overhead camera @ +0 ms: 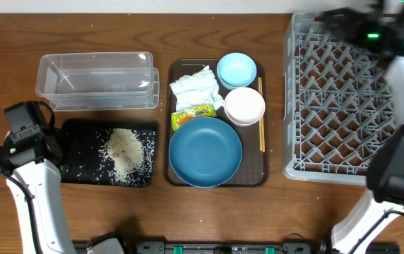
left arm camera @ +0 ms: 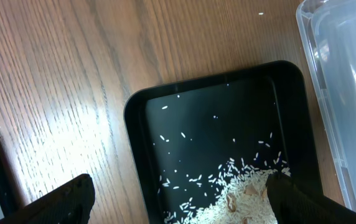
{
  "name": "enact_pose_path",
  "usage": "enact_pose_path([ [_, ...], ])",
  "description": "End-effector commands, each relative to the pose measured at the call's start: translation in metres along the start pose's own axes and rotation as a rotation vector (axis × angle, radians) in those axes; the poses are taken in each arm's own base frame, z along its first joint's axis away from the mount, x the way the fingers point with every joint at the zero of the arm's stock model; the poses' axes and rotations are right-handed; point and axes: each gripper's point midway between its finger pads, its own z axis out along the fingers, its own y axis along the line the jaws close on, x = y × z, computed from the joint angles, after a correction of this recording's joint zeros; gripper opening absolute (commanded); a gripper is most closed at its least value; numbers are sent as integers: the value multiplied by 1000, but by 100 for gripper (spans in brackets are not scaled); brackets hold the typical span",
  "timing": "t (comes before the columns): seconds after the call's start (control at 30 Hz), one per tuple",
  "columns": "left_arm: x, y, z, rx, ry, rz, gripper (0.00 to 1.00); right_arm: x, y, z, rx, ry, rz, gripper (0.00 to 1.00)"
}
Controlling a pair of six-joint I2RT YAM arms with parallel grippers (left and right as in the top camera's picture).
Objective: Sort waste into correct bins and load items into the dishwasher rack
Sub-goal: 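Release the cup and reach the right gripper toward the pink bowl, then grasp the pink bowl rim on the brown tray with the right gripper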
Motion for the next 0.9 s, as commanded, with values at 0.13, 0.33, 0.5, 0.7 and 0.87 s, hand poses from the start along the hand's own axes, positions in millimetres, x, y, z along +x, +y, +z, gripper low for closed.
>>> enact_pose_path([
  [0.13,-6,-2,-4,8,-18,-18,91,78,57,63,203,213,-113,99],
  [0.33,-6,-2,-4,8,-17,-18,91,145,119,91,167,375,-211,94],
  [0.5,-6,-2,-4,8,-17,-18,91,177,123,95,327,426,-268,84],
  [0.7,-6,-2,-4,8,-18,-18,91,207,102,77,671,434,-221,73],
  [0.87,-6,-2,-4,8,-18,-18,91,237,112,76,689,481,-176,62],
])
